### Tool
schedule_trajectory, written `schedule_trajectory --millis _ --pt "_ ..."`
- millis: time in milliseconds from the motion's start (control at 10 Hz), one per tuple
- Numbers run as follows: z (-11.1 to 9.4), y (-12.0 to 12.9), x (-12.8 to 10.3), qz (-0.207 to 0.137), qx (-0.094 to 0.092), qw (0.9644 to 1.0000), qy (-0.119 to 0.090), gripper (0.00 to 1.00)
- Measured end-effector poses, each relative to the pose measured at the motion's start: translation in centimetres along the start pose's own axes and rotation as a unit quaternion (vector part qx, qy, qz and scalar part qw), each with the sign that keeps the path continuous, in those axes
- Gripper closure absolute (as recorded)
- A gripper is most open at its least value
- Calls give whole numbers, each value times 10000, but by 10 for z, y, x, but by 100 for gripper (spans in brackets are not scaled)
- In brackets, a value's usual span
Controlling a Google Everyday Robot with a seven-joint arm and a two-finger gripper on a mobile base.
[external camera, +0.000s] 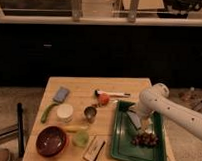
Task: Place towel in plastic cup
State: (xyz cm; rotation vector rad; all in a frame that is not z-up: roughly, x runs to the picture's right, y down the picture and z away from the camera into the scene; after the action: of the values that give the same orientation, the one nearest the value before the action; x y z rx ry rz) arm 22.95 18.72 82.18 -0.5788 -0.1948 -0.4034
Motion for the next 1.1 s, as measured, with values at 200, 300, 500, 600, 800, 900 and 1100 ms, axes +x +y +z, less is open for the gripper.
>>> schedule_trajectory --millis 200,300,500,600,800,900,1100 --pt "12 -5 2 -12 -49 10000 -40 20" --pt "18 -4 5 -6 -106 9999 -51 20" --pt "25 -4 8 21 -165 9998 -84 20" --pt "29 -4 9 39 -204 9997 -103 20" --pt "34 -3 12 66 -264 9995 -130 32" --pt "35 -1 14 79 -278 9995 -138 42" --pt "35 -1 14 58 -277 9995 -159 63"
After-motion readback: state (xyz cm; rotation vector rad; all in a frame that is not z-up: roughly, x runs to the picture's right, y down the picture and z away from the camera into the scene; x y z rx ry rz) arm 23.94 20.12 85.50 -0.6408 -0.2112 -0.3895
